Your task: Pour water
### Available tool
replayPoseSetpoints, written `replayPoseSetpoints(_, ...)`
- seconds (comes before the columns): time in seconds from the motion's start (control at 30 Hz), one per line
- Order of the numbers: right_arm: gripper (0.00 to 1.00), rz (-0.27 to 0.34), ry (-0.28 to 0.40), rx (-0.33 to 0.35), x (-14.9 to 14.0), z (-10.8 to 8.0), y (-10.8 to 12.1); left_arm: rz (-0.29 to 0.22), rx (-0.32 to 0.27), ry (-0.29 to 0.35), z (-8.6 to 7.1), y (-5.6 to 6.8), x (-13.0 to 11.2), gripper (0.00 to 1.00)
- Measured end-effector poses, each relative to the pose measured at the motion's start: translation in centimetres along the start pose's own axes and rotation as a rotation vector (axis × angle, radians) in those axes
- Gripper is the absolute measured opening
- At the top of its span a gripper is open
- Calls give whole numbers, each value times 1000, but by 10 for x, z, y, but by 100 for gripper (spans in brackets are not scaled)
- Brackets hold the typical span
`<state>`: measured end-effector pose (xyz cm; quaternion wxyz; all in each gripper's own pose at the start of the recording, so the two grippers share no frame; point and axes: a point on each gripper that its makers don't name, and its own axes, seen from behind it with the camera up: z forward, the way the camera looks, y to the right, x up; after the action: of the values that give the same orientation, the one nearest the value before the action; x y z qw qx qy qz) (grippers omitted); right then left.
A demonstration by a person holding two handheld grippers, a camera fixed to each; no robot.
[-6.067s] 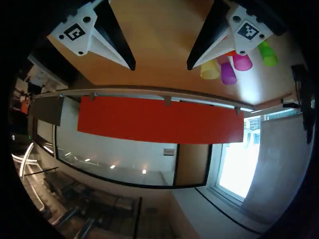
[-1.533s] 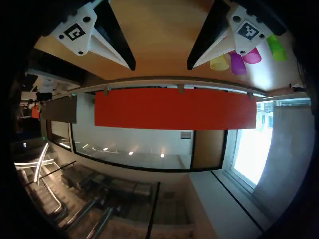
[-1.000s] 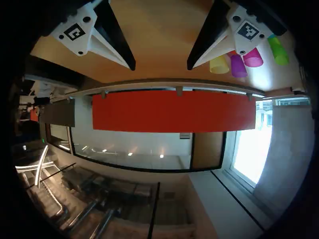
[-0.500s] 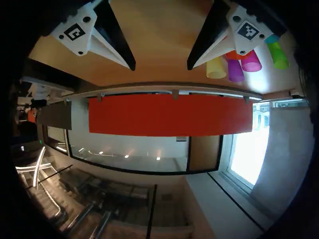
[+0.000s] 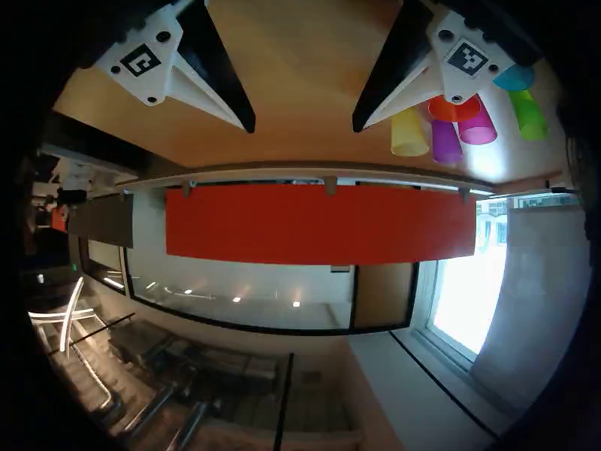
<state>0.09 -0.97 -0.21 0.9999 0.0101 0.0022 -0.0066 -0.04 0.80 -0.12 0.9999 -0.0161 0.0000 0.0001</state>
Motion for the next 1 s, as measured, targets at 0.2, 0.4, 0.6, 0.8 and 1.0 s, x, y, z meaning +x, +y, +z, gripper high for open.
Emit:
replayPoseSetpoints(0.2, 100, 8, -3, 3, 0, 1, 2, 0, 0, 0, 0, 0, 0, 92)
replayPoseSetpoints(0.4, 100, 11, -3, 5, 1, 0, 3, 0, 0, 0, 0, 0, 0, 92)
replayPoseSetpoints(0.6, 100, 10, -3, 5, 1, 0, 2, 0, 0, 0, 0, 0, 0, 92)
replayPoseSetpoints(0.8, 100, 11, -2, 5, 0, -1, 1, 0, 0, 0, 0, 0, 0, 92)
replayPoseSetpoints(1.0, 100, 12, -4, 6, -1, -1, 2, 0, 0, 0, 0, 0, 0, 92)
